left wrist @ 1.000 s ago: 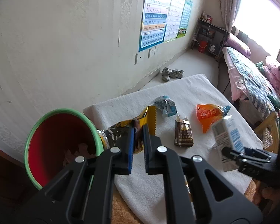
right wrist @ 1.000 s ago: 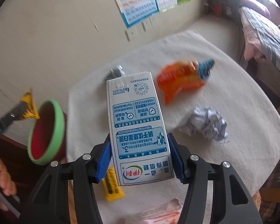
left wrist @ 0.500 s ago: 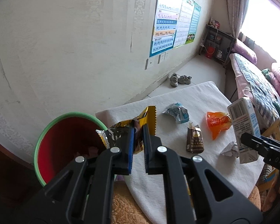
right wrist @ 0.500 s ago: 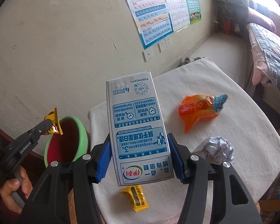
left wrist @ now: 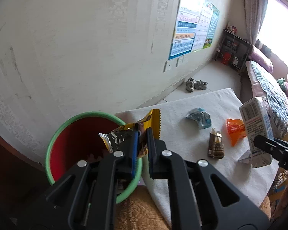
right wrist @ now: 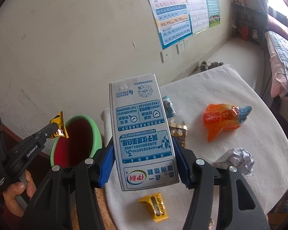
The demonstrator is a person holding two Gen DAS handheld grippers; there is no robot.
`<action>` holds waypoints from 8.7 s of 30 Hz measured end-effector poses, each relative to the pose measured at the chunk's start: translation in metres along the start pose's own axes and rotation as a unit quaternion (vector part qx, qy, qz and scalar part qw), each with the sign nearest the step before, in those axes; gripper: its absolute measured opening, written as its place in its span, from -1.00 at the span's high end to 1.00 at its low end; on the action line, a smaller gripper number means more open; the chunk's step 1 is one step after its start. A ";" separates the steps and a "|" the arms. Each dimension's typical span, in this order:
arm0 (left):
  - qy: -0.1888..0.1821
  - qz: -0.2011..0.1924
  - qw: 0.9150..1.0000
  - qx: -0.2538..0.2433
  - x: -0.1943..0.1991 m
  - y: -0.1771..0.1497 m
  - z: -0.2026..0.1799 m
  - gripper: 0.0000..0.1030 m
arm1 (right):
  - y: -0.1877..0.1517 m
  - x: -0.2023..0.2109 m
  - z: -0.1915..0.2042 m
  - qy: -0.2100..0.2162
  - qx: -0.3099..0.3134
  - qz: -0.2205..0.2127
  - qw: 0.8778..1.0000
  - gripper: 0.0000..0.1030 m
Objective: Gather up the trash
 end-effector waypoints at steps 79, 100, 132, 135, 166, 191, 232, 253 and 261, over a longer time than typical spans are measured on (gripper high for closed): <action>0.098 0.082 0.986 0.106 -0.054 -0.054 0.158 0.18 | -0.011 -0.113 0.199 0.126 0.124 0.113 0.978 -0.20; 0.058 0.091 0.992 0.058 -0.048 -0.060 0.081 0.17 | -0.031 -0.063 -0.075 -0.130 0.014 0.061 0.990 -0.30; -0.059 0.211 0.968 -0.120 -0.194 -0.090 -0.209 0.10 | -0.083 -0.018 -0.232 -0.117 -0.175 0.064 0.976 -0.49; -0.057 0.191 0.973 -0.115 -0.183 -0.084 -0.207 0.12 | -0.081 -0.013 -0.239 -0.122 -0.179 0.059 0.974 -0.49; -0.049 0.089 0.994 -0.045 -0.056 -0.050 -0.117 0.11 | -0.056 -0.024 -0.187 -0.065 -0.183 0.038 0.980 0.16; -0.029 0.014 0.999 -0.041 -0.013 -0.003 -0.084 0.11 | 0.016 0.032 -0.102 -0.034 -0.090 -0.047 0.994 0.15; 0.030 -0.022 0.999 0.018 0.012 0.010 0.014 0.10 | 0.019 0.010 0.010 0.012 0.012 -0.030 0.999 0.15; 0.076 -0.006 0.996 0.054 0.008 -0.008 0.084 0.10 | 0.014 -0.026 0.074 0.037 0.063 0.005 0.997 0.15; 0.089 0.000 0.994 0.066 0.005 -0.013 0.107 0.10 | 0.014 -0.039 0.103 0.054 0.085 0.017 0.995 0.15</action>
Point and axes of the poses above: each gripper's, at about its wrist camera, not at the fingertips, and x roughly against the way its jaws point, z to its left, y to its top, the point moved 10 cm from there along -x, roughly the way its jaws point, and after that the axes turned 6 degrees about -y, right-handed, at the moved point
